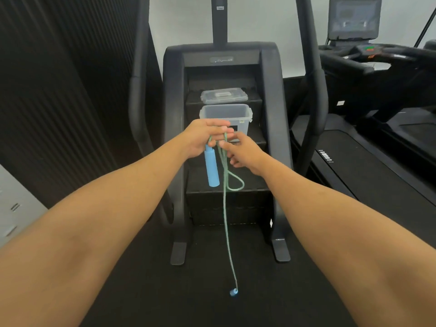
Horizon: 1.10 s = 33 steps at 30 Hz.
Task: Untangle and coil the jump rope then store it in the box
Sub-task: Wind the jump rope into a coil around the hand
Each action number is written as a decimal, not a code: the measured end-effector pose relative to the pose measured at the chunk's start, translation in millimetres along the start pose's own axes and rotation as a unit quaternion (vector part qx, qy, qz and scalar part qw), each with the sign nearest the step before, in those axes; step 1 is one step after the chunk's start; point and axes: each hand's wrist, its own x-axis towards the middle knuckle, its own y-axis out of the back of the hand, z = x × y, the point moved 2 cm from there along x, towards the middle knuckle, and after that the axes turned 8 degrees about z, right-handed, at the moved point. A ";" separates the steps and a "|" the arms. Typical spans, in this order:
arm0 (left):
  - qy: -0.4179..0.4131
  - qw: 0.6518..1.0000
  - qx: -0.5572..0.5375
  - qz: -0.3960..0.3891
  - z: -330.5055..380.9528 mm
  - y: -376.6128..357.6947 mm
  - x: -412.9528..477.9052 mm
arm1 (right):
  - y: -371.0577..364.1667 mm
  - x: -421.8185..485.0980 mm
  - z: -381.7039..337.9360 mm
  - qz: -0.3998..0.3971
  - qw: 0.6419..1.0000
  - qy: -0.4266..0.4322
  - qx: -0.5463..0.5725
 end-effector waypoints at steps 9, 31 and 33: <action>-0.005 0.998 -0.064 0.008 14.9 4.4 4.2 | 9.9 -39.2 69.5 -0.376 0.769 -0.225 -0.465; -0.005 0.999 -0.029 0.021 7.0 2.1 5.2 | 25.6 -44.9 74.7 -0.282 0.888 -0.194 -0.308; -0.002 1.000 -0.023 0.012 2.8 -1.1 4.9 | 26.0 -30.1 53.3 -0.202 0.957 -0.177 -0.113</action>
